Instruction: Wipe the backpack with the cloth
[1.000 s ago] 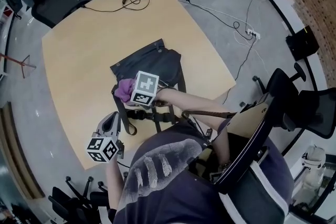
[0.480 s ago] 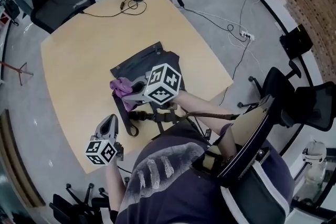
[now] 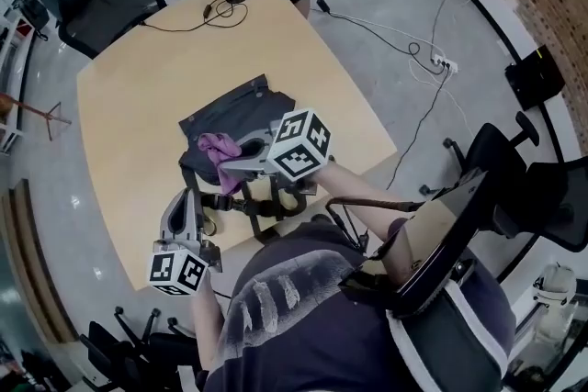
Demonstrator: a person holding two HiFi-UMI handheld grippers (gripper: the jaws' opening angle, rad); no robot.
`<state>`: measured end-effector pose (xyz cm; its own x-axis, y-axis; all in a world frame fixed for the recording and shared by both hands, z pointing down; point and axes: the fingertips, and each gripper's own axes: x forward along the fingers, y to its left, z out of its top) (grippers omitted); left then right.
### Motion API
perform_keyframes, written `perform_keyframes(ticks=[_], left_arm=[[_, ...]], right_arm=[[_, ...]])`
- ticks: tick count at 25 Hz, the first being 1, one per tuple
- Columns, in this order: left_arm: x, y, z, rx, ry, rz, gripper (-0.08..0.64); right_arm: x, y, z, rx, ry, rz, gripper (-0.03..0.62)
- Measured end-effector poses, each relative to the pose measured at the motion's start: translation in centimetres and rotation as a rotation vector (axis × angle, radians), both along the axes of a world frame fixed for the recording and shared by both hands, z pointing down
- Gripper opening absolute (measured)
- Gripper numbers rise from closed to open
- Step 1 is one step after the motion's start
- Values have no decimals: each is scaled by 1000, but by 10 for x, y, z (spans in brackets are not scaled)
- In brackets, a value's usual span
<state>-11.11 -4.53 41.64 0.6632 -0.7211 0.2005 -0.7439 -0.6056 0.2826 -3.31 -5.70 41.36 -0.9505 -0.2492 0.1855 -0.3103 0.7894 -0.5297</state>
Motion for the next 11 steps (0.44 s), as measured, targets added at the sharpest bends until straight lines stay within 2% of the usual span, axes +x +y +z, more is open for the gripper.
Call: perform_keyframes(ticks=[3,11], left_arm=[[32,22,-12,32,-30,-30,6],[79,105,19,-65,-138,-9,7]], right_arm=[[29,13,-1,-31,-50,-6,29],[87,38,26,-211,-135,38,29]])
